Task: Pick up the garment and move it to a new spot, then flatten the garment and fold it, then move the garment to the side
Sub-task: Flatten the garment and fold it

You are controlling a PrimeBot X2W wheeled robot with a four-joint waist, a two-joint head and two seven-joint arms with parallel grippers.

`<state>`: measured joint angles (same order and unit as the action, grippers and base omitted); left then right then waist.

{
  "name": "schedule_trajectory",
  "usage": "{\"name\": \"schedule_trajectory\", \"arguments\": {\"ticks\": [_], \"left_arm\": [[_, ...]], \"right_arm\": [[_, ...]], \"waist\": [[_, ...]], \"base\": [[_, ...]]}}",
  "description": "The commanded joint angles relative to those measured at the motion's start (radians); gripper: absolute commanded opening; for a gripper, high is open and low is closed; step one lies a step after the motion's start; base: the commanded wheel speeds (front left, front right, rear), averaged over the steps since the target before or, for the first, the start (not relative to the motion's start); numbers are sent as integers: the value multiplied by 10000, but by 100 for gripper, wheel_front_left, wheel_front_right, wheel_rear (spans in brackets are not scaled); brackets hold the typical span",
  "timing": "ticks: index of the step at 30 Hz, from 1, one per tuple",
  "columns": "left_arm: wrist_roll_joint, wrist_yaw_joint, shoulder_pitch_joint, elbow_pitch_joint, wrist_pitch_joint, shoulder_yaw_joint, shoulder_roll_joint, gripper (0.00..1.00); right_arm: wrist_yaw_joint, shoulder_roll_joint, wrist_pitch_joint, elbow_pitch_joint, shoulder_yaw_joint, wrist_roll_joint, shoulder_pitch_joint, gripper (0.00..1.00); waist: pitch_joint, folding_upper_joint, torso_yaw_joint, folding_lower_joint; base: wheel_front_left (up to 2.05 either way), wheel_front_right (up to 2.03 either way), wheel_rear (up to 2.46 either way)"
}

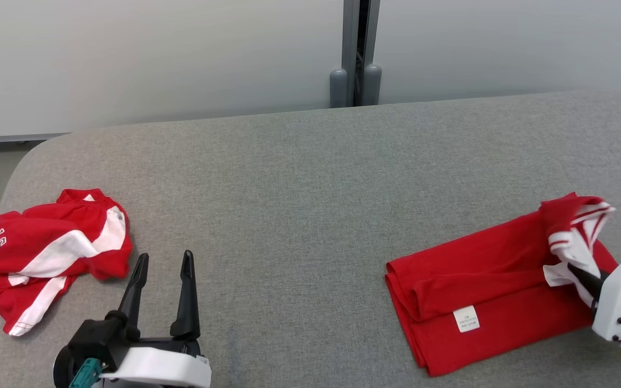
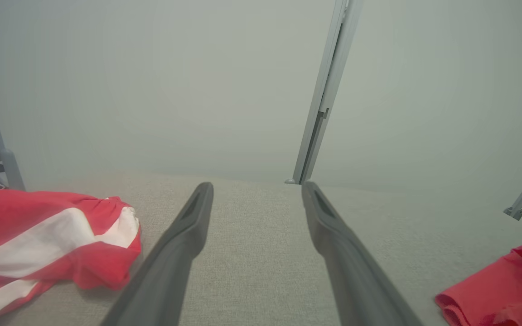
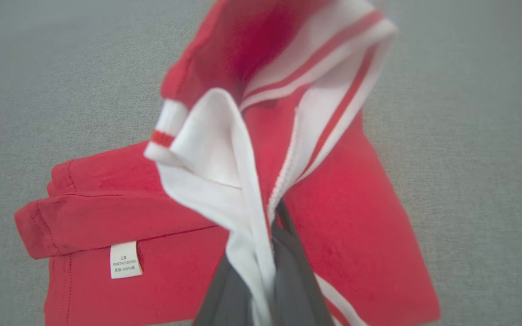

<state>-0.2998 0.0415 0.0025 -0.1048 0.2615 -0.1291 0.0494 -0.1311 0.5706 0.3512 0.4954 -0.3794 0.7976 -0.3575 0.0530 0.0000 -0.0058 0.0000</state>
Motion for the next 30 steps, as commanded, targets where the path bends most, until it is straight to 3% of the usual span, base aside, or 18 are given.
{"name": "schedule_trajectory", "arguments": {"ticks": [1,6,17,25,30], "left_arm": [[-22,39,108,5,25,19,29,100],[17,33,181,-17,25,22,32,100],[95,-50,56,-81,25,70,31,100],[76,-51,53,-123,25,3,31,100],[47,-54,-9,-141,25,-71,31,100]], "right_arm": [[5,-207,84,-190,418,-204,303,0],[5,-1551,383,-972,1537,-630,1114,0],[3,-3615,1415,-2718,2531,-1798,2079,0],[3,-4512,1892,-3303,2563,-2211,2447,0],[3,-4618,1795,-2971,2651,-2450,2393,0]], "waist": [[-7,0,56,0],[13,0,146,0],[40,0,283,0],[57,0,395,0],[113,0,530,0]], "base": [[0,0,0],[0,0,0],[0,0,0],[0,0,0],[0,0,0]]}}
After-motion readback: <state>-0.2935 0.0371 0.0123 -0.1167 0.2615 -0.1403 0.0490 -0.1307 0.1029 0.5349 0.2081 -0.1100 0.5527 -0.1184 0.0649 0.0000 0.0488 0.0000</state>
